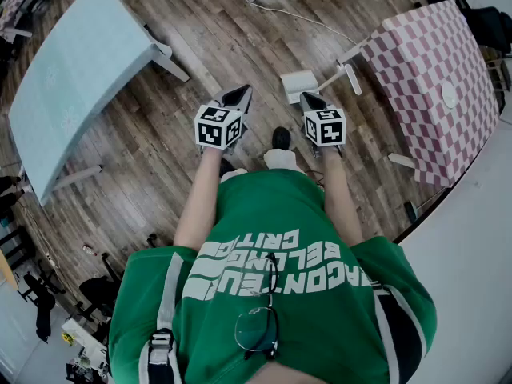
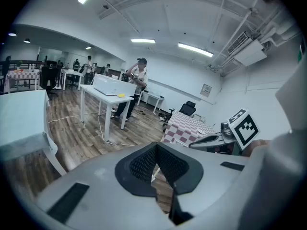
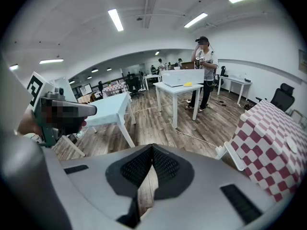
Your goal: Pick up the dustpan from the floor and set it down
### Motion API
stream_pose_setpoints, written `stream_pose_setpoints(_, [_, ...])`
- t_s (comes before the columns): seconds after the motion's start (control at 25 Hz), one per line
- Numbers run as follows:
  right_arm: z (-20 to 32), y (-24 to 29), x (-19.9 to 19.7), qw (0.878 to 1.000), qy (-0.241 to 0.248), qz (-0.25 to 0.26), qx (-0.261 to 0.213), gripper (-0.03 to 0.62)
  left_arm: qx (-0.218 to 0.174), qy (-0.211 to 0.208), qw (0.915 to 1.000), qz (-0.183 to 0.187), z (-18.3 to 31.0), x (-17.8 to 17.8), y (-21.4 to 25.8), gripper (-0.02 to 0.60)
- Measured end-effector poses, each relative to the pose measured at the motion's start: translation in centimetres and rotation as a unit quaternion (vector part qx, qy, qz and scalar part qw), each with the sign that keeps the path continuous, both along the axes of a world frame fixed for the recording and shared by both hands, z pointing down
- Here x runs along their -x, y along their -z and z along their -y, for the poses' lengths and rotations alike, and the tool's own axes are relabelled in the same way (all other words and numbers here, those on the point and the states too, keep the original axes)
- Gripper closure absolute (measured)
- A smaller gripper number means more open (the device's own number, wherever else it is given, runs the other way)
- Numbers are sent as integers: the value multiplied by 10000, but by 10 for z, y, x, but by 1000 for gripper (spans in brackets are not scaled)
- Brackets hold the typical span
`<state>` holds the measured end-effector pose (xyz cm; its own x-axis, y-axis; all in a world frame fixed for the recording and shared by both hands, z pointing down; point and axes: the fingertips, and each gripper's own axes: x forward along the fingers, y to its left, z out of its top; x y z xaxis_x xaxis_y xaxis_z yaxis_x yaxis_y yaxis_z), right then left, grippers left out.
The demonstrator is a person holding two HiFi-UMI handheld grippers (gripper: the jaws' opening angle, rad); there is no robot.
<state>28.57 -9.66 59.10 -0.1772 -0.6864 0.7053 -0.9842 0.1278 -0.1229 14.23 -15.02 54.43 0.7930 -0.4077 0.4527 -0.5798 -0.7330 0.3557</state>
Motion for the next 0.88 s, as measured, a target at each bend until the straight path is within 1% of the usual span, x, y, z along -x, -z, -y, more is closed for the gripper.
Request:
stream_pose_setpoints(0.36, [-10, 1, -5, 10000, -84, 15, -14, 586, -1, -88, 10000, 10, -9, -6, 0, 578])
stream_pose_setpoints(0.6, [-26, -1, -24, 9990, -448, 36, -14, 586, 43, -350, 9994, 29, -16, -23, -3, 578])
stream_pose_setpoints(0.72, [-40, -2, -44, 9970, -775, 32, -3, 586, 59, -601, 9982, 29, -21, -43, -4, 578])
stream_pose_setpoints(0.88, [-75, -5, -79, 9894, -1449, 23, 18, 586, 93, -1220, 9925, 28, -38, -84, -9, 578])
